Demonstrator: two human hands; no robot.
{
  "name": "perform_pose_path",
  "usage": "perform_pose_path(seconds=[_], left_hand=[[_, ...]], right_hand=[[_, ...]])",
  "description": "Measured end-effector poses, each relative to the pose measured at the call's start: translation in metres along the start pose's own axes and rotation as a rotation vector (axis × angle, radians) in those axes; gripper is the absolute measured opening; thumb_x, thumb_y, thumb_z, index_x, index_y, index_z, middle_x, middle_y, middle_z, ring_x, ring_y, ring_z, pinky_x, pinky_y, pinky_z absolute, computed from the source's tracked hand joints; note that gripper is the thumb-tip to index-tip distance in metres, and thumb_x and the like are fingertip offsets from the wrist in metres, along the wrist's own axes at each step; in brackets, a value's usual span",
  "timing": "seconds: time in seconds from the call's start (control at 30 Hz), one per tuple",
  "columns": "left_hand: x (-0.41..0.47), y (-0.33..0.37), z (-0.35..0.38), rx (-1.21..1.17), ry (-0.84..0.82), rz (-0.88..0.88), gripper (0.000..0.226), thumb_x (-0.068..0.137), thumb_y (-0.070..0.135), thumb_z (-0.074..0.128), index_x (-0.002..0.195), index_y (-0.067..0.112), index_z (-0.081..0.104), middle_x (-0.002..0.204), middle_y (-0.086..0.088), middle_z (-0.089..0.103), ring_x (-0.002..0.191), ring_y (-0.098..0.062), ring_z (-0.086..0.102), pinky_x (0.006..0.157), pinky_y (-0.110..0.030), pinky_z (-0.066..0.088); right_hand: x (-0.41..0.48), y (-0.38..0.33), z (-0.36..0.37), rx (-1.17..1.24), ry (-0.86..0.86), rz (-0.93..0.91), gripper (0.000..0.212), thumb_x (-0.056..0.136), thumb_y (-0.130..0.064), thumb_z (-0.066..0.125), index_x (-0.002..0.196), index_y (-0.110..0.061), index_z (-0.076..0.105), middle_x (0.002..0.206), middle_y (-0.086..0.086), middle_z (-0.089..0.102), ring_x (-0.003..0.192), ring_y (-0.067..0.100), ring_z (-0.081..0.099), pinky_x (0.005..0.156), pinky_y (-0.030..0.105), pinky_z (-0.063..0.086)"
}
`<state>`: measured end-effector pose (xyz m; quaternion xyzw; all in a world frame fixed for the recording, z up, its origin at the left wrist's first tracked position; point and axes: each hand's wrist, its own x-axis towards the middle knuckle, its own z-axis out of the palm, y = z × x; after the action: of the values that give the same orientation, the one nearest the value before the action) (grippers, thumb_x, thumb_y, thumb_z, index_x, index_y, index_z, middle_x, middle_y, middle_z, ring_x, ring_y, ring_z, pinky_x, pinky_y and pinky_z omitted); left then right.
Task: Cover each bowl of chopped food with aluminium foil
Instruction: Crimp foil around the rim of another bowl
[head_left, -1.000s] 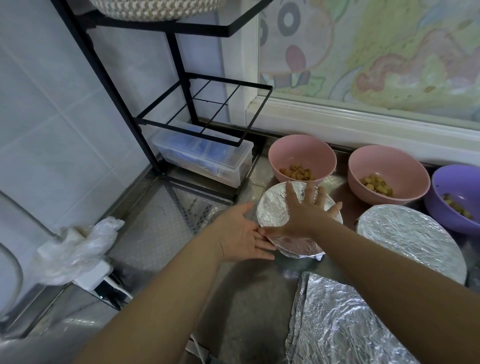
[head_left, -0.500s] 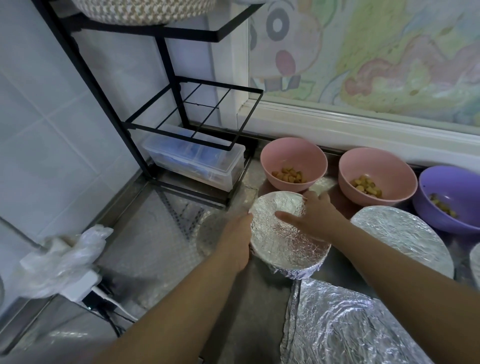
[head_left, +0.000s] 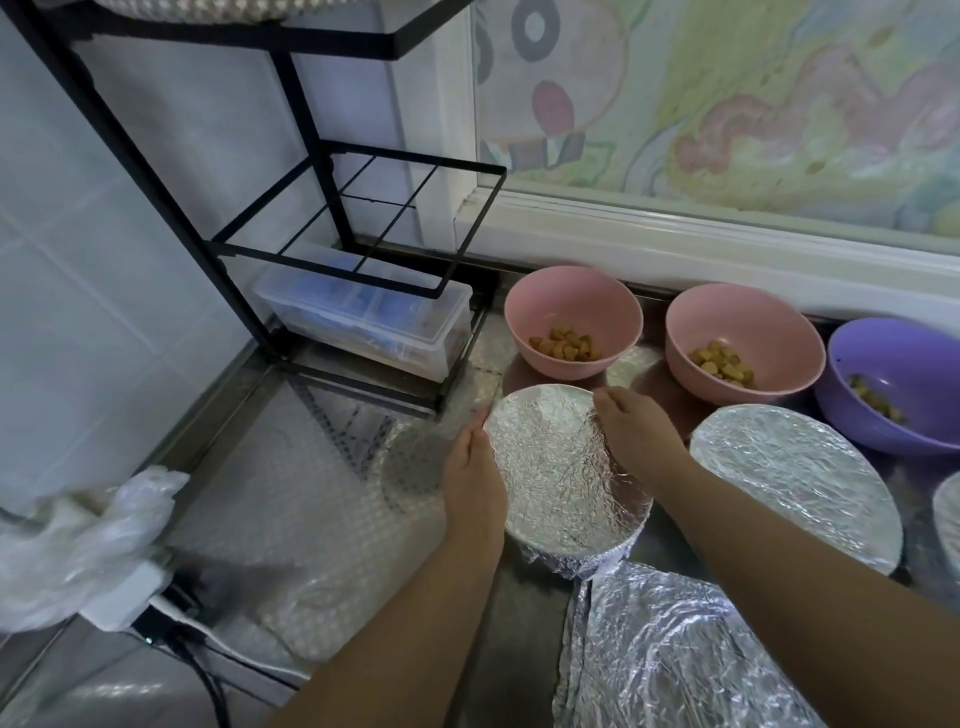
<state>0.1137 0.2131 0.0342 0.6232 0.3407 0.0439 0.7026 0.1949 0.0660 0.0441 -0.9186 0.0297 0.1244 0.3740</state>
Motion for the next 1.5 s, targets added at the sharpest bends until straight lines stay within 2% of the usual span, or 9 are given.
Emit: perform_pose_path(seconds=[0.33, 0.53, 0.67, 0.8, 0.93, 1.03, 1.13, 1.33, 1.5], left_hand=[[0.021, -0.005, -0.009, -0.128, -0.124, -0.151, 0.043, 0.098, 0.009, 0.043, 0.124, 0.031, 0.068, 0.123, -0.001, 0.070, 0.113, -0.023, 0.066, 0.103, -0.050, 0.049], [0.029, 0.021, -0.013, 0.128, -0.315, -0.002, 0.034, 0.105, 0.018, 0.041, 0.107, 0.044, 0.062, 0.089, 0.029, 0.071, 0.080, 0.012, 0.066, 0.065, -0.012, 0.052], [0.034, 0.021, -0.010, 0.263, -0.311, 0.069, 0.034, 0.107, 0.036, 0.036, 0.128, 0.039, 0.063, 0.130, 0.009, 0.063, 0.113, -0.008, 0.061, 0.087, -0.024, 0.049], [0.036, 0.020, -0.004, 0.307, -0.265, 0.095, 0.036, 0.108, 0.035, 0.034, 0.124, 0.035, 0.066, 0.122, 0.010, 0.063, 0.096, 0.004, 0.055, 0.066, -0.015, 0.036], [0.039, 0.021, -0.002, 0.267, -0.256, 0.056, 0.035, 0.107, 0.033, 0.037, 0.119, 0.034, 0.069, 0.116, 0.007, 0.068, 0.099, -0.005, 0.062, 0.069, -0.020, 0.043], [0.048, 0.029, 0.000, 0.293, -0.307, 0.082, 0.036, 0.105, 0.035, 0.036, 0.117, 0.035, 0.070, 0.119, 0.002, 0.069, 0.107, -0.015, 0.066, 0.089, -0.035, 0.052], [0.056, 0.035, -0.002, 0.262, -0.285, 0.140, 0.036, 0.106, 0.032, 0.036, 0.123, 0.025, 0.067, 0.119, 0.004, 0.069, 0.110, -0.010, 0.064, 0.091, -0.028, 0.049], [0.040, 0.004, -0.032, 0.086, -0.022, -0.024, 0.027, 0.106, 0.026, 0.041, 0.115, 0.021, 0.065, 0.113, 0.001, 0.071, 0.106, -0.017, 0.066, 0.094, -0.037, 0.053], [0.012, -0.027, -0.034, -0.171, -0.004, -0.323, 0.025, 0.102, 0.024, 0.049, 0.106, 0.013, 0.071, 0.097, -0.007, 0.076, 0.099, -0.030, 0.071, 0.091, -0.043, 0.058]], right_hand=[[-0.001, -0.003, -0.003, 0.012, -0.041, 0.002, 0.035, 0.106, -0.026, 0.042, 0.110, -0.002, 0.067, 0.097, 0.013, 0.070, 0.089, 0.031, 0.064, 0.083, 0.041, 0.050], [-0.008, 0.007, -0.004, 0.061, 0.019, -0.017, 0.029, 0.107, -0.024, 0.042, 0.114, -0.010, 0.067, 0.101, 0.008, 0.067, 0.091, 0.023, 0.057, 0.082, 0.036, 0.042], [-0.005, 0.015, 0.007, 0.112, 0.051, 0.055, 0.031, 0.106, -0.024, 0.040, 0.094, -0.014, 0.066, 0.090, 0.008, 0.066, 0.088, 0.030, 0.060, 0.083, 0.042, 0.047], [-0.002, 0.017, 0.012, 0.128, 0.097, 0.095, 0.034, 0.106, -0.024, 0.039, 0.083, -0.012, 0.060, 0.083, 0.009, 0.063, 0.082, 0.029, 0.056, 0.075, 0.040, 0.042], [-0.003, 0.018, 0.016, 0.134, 0.118, 0.101, 0.032, 0.106, -0.024, 0.038, 0.090, -0.010, 0.063, 0.089, 0.010, 0.066, 0.090, 0.033, 0.060, 0.082, 0.043, 0.045], [-0.006, 0.015, 0.014, 0.150, 0.077, 0.122, 0.031, 0.106, -0.028, 0.040, 0.120, -0.012, 0.064, 0.115, 0.011, 0.068, 0.107, 0.030, 0.060, 0.090, 0.039, 0.044], [-0.011, 0.013, 0.007, 0.041, 0.036, 0.078, 0.058, 0.102, -0.045, 0.050, 0.151, -0.016, 0.038, 0.148, 0.011, 0.049, 0.129, 0.030, 0.052, 0.104, 0.043, 0.043], [-0.010, -0.024, 0.007, -0.477, -0.089, -0.313, 0.121, 0.060, -0.103, 0.037, 0.157, -0.035, 0.011, 0.167, 0.002, 0.020, 0.153, 0.033, 0.017, 0.118, 0.067, 0.021], [-0.005, -0.034, 0.028, -0.659, -0.274, -0.255, 0.143, 0.047, -0.106, 0.045, 0.158, -0.039, -0.017, 0.168, 0.000, -0.019, 0.153, 0.040, -0.017, 0.111, 0.078, -0.003]])
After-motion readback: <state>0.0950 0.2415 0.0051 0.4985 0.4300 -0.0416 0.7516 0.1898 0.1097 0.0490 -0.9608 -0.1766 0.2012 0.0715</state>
